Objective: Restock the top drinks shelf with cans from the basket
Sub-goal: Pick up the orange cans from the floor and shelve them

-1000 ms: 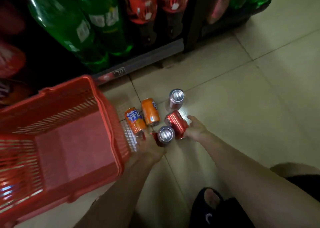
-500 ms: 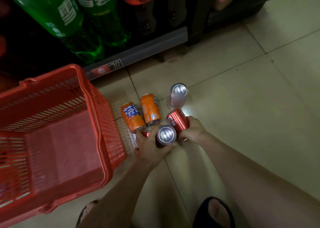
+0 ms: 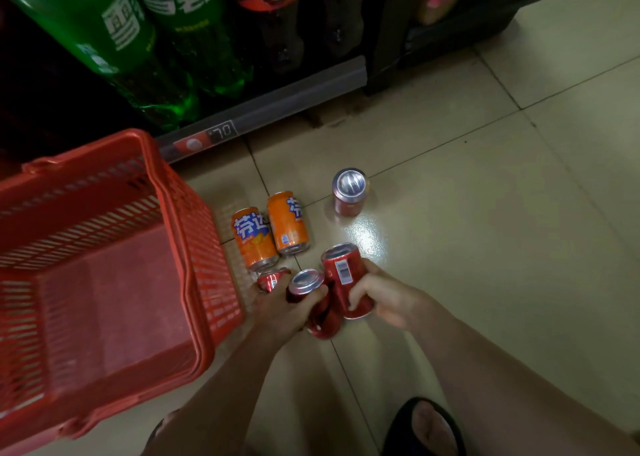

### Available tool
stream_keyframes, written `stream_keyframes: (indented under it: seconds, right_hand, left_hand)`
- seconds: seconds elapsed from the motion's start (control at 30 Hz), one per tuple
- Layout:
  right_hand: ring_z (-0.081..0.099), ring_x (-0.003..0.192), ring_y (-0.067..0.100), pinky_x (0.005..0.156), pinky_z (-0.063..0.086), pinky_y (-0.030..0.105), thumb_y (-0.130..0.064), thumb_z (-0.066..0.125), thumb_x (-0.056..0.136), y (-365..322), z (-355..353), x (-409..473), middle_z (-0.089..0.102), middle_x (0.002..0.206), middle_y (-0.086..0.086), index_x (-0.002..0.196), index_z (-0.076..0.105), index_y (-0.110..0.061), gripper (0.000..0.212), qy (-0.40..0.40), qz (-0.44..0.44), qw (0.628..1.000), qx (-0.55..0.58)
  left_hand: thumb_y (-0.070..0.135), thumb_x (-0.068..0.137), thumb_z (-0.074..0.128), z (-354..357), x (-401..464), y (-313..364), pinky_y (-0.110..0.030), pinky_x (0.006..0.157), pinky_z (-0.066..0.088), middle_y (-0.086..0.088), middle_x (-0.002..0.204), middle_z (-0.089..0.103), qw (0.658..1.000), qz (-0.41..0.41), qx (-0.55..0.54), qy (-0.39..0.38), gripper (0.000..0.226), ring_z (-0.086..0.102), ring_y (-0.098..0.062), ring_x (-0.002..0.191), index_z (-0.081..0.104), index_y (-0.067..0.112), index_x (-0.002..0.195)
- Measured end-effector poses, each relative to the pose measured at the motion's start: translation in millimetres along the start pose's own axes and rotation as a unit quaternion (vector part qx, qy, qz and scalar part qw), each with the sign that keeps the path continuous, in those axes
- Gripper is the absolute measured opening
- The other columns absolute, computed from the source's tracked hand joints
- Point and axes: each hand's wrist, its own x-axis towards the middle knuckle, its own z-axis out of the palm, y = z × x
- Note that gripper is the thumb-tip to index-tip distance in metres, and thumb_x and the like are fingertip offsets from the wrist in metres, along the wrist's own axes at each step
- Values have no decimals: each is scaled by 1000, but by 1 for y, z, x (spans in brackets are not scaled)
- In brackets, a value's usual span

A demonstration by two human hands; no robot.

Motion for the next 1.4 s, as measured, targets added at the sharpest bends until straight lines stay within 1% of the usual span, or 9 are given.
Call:
stream_keyframes:
  seconds: [0.27, 0.47, 0.53, 0.63, 0.73, 0.87, 1.1, 1.23, 1.4]
  right_hand:
    - [69, 105, 32, 96, 55, 55, -9, 72, 64, -12, 8, -35, 73, 114, 17, 126, 66, -14, 63, -91, 90, 991, 39]
    - [74, 93, 36, 88, 58, 59, -3, 70, 58, -66, 4, -93, 73, 108, 24, 121, 64, -5, 63, -100, 72, 990, 69]
    - [74, 87, 37, 83, 59, 59, -1, 75, 50, -98, 7, -131, 73, 105, 24, 114, 68, -4, 65, -111, 55, 988, 87]
    - [71, 95, 38, 96, 51, 64, -7, 89, 35, -156, 23, -200, 70, 111, 25, 117, 71, -3, 84, -118, 18, 989, 86]
    - [62, 111, 39, 106, 40, 70, -10, 91, 37, -229, 59, -283, 65, 123, 25, 131, 63, -4, 99, -108, -22, 992, 63]
    - [70, 95, 37, 98, 50, 64, -10, 92, 32, -338, 129, -410, 70, 112, 23, 115, 71, -5, 86, -138, -80, 986, 45]
    - [60, 117, 40, 105, 46, 63, -7, 71, 63, -518, 290, -649, 61, 135, 26, 139, 56, -5, 77, -205, -180, 961, -45]
    - [59, 125, 45, 105, 48, 61, -9, 62, 79, -598, 389, -762, 59, 139, 27, 138, 57, -7, 59, -263, -258, 923, -114]
    - [68, 103, 36, 105, 46, 63, -10, 65, 75, -652, 514, -862, 67, 125, 24, 135, 59, -4, 60, -301, -340, 875, -169]
  left_hand:
    - [54, 74, 84, -3, -10, 12, -26, 85, 57, 11, 109, 69, 999, 2, -53, 8, 19, 67, -2, 98, 75, 42, 86]
    - [26, 94, 75, -21, -57, 89, 6, 55, 38, 16, 95, 63, 988, -1, -147, -54, 10, 56, 18, 67, 68, 31, 99]
    - [47, 86, 80, -30, -68, 116, 3, 68, 44, 10, 115, 68, 985, 0, -163, -61, 22, 61, 10, 88, 73, 35, 103]
    - [82, 54, 81, -69, -114, 186, -35, 103, 56, 3, 126, 72, 981, 52, -175, -70, 63, 71, -12, 112, 80, 42, 103]
    - [65, 72, 82, -127, -172, 267, -33, 94, 59, 1, 116, 77, 975, 83, -194, -66, 40, 73, -18, 110, 80, 34, 98]
    - [82, 54, 84, -230, -268, 382, -46, 101, 58, -6, 129, 71, 969, 125, -208, -36, 70, 71, -23, 116, 80, 37, 108]
    - [29, 97, 68, -433, -488, 564, -36, 83, 61, -1, 100, 81, 937, 258, -236, 14, 13, 76, -15, 91, 79, 22, 96]
    - [24, 99, 63, -544, -585, 631, -20, 65, 59, 9, 82, 80, 904, 330, -257, 86, 12, 74, -4, 76, 74, 21, 97]
    - [22, 98, 67, -678, -687, 669, -23, 73, 58, 9, 84, 79, 857, 417, -248, 172, 8, 73, -2, 79, 73, 18, 98]
